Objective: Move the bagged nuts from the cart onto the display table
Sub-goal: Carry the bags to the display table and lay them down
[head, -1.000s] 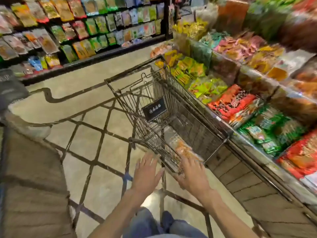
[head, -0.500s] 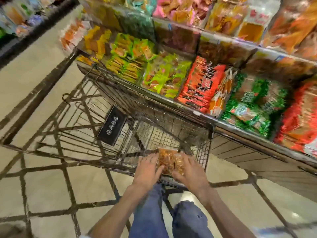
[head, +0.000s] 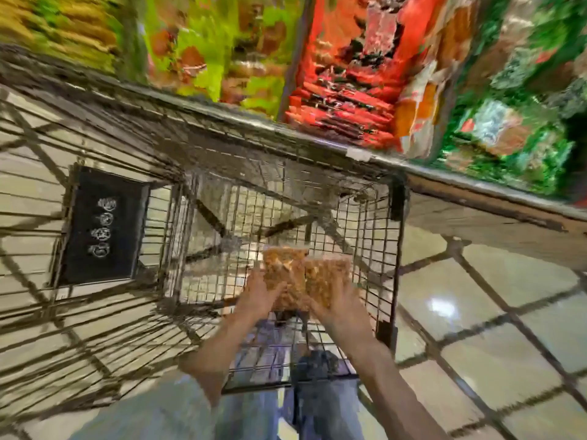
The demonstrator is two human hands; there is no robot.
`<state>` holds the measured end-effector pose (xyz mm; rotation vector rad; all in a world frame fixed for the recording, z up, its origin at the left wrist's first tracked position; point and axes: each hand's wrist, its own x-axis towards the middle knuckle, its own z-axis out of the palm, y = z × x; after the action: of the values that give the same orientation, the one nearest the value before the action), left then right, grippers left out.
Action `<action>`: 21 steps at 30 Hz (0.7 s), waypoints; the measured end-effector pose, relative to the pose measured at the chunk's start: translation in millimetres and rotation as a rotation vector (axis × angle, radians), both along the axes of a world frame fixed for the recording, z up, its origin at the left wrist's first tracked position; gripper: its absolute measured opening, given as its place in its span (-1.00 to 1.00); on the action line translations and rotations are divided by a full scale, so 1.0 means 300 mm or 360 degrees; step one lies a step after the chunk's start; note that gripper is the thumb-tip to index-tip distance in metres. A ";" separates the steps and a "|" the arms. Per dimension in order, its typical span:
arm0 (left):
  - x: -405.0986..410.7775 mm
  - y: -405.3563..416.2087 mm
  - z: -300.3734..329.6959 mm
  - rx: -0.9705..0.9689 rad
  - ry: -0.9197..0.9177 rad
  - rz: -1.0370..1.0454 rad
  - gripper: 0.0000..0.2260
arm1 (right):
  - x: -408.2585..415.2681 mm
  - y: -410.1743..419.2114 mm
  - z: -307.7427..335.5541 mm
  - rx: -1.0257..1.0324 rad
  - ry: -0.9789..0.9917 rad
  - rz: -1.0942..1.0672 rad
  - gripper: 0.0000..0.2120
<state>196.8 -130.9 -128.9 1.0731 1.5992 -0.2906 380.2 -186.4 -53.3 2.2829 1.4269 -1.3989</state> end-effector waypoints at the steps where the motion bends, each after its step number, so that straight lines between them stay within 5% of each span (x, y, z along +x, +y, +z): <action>1: 0.011 -0.002 -0.032 -0.0024 0.0005 0.0154 -0.29 | 0.002 -0.006 -0.024 0.0016 -0.0013 -0.0034 -0.23; 7: 0.036 0.020 -0.081 -0.0130 -0.0071 0.0541 -0.58 | -0.003 -0.054 -0.115 0.0002 -0.0031 -0.0236 -0.18; 21: -0.314 0.078 -0.066 -0.0125 -0.0161 0.0765 -0.17 | -0.062 0.007 -0.233 -0.0247 -0.0300 -0.0614 -0.04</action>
<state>102.6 -107.4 -148.7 0.6067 1.6828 0.0241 361.6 -184.4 -123.3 2.5954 0.8244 -1.2805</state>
